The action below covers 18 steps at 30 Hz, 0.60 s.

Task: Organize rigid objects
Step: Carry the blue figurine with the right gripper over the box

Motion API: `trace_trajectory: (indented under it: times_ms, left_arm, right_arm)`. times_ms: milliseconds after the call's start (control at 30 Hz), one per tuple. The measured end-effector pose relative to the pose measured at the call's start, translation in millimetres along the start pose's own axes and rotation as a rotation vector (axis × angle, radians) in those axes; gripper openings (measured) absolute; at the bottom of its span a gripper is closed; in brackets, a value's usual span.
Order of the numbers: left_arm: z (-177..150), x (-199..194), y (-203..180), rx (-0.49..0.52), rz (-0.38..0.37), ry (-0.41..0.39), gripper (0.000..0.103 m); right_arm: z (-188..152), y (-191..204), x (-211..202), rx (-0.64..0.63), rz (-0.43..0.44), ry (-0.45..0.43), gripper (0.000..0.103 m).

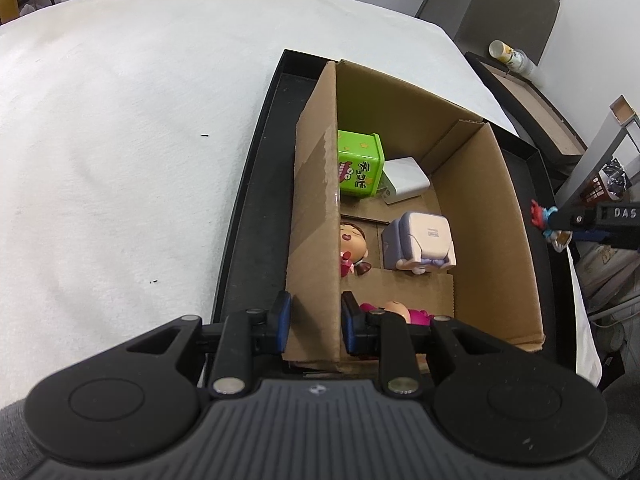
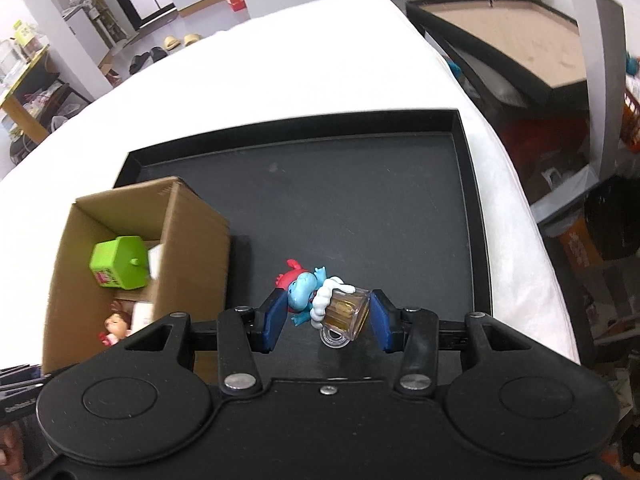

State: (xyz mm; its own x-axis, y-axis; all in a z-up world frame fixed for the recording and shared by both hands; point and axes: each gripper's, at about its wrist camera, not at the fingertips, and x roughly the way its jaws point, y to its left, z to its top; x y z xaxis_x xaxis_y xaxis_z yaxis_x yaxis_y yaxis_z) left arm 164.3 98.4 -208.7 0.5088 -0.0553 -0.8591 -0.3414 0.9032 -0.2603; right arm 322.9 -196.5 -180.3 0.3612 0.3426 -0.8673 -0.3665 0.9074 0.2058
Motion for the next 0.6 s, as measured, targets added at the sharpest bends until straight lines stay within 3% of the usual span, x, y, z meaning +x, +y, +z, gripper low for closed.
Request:
trace_trajectory:
  times_ms: [600]
  left_arm:
    - [-3.7,-8.0,12.7,-0.040,-0.073,-0.032,0.024]
  right_arm:
    - [19.5,86.6,-33.2,-0.228,0.050,-0.016,0.044]
